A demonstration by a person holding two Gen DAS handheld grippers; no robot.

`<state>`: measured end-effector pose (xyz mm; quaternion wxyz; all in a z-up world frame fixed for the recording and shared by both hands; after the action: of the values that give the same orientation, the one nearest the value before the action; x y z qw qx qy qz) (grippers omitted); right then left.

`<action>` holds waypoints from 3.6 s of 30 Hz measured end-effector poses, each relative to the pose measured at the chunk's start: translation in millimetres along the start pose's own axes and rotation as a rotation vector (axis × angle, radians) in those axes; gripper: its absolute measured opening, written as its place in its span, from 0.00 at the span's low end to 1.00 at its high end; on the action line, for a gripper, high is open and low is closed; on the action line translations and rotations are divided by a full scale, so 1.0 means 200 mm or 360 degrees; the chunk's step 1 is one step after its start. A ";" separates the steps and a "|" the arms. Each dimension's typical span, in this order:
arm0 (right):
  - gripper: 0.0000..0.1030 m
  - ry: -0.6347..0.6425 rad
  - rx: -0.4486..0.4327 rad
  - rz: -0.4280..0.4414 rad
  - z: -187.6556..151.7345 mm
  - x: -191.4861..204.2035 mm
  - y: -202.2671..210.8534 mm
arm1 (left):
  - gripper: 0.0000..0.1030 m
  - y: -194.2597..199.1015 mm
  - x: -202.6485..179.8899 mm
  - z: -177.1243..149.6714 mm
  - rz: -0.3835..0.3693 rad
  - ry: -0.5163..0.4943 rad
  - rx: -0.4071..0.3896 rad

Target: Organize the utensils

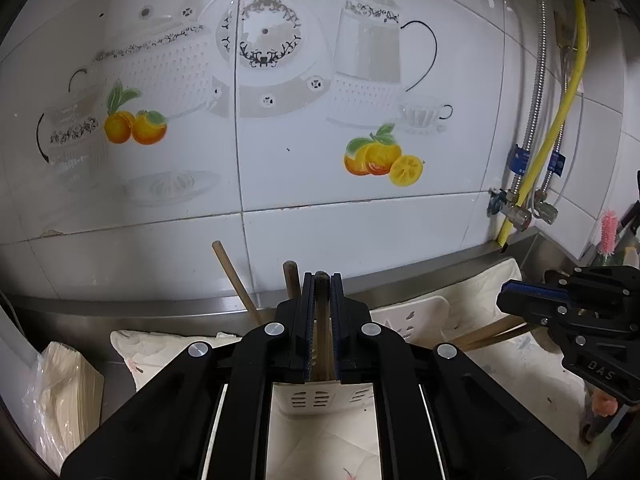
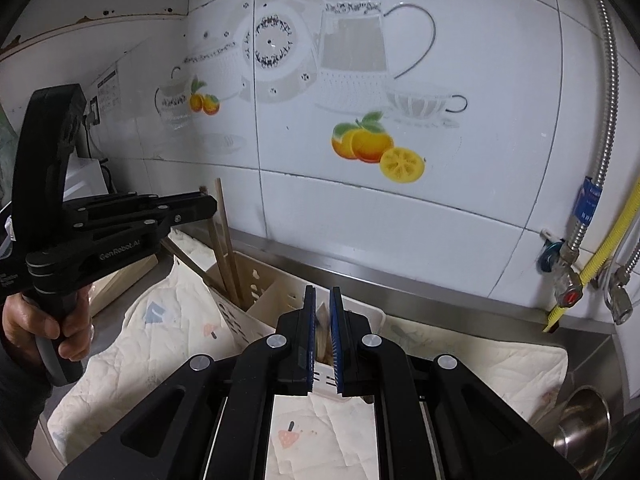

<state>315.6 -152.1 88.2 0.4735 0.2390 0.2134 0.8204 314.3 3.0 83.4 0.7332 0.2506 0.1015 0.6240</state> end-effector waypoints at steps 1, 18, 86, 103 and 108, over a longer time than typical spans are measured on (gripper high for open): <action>0.07 -0.0001 0.0000 -0.0003 0.00 0.00 0.00 | 0.07 0.00 0.00 0.00 0.0000 0.0001 0.0000; 0.40 0.0017 -0.0140 -0.0034 -0.01 0.02 0.22 | 0.53 0.22 -0.05 0.00 0.0044 -0.0040 -0.0084; 0.93 -0.0164 -0.0093 -0.0225 -0.80 0.03 0.47 | 0.95 0.71 -0.32 -0.80 0.0114 0.0034 0.0068; 0.93 -0.0178 -0.0079 -0.0226 -0.82 0.02 0.47 | 0.95 0.70 -0.31 -0.82 0.0106 0.0052 0.0099; 0.93 -0.0180 -0.0076 -0.0222 -0.83 0.02 0.46 | 0.95 0.69 -0.32 -0.82 0.0103 0.0048 0.0102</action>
<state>152.9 -210.9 11.2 0.5464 0.2582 0.1828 0.7755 105.4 -5.7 0.6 0.7026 0.2678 0.1244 0.6474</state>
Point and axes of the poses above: each gripper's, at about its wrist camera, not at the fingertips, and y roughly against the way its jaws point, x to its left, z to its top, the point moved 4 cm from there along -y, roughly the way its jaws point, and after that the axes turned 14 degrees about -y, right-handed, at the moved point
